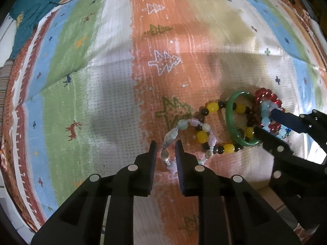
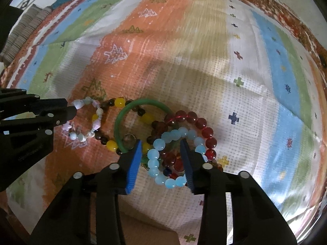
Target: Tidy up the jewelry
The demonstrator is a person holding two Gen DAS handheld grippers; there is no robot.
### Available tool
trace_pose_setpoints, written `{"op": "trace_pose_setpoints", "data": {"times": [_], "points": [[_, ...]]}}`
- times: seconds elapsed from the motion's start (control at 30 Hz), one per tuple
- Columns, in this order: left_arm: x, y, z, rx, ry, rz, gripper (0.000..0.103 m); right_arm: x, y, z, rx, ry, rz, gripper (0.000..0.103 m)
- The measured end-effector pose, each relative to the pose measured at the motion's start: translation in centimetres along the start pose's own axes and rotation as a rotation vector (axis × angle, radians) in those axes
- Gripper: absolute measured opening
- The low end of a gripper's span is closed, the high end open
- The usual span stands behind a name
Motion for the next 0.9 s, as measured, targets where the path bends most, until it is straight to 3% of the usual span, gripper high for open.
{"op": "trace_pose_setpoints", "data": {"times": [0.1,0.2,0.9], "points": [[-0.9,0.0,0.3,-0.015,-0.02,-0.009,0.018,-0.5,0.0,0.2,-0.001,-0.003,-0.013,0.022],[-1.2,-0.1,0.6,-0.023,-0.031,-0.006,0.008,-0.7,-0.1,0.2,0.006,0.007,-0.01,0.014],[2.9,1.4,2.1,-0.018,0.003,0.064,0.008,1.5,1.4,0.4,0.007,-0.001,0.027,0.014]]}}
Point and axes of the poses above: each gripper's, at about its wrist camera, not at the fingertips, and x roughly against the way its jaws point, z to its right, y to its underside, the point moved 3 cm from there along -x, roughly the way its jaws point, and after that the axes turned 8 degrees about x, right-handed, at the moved point
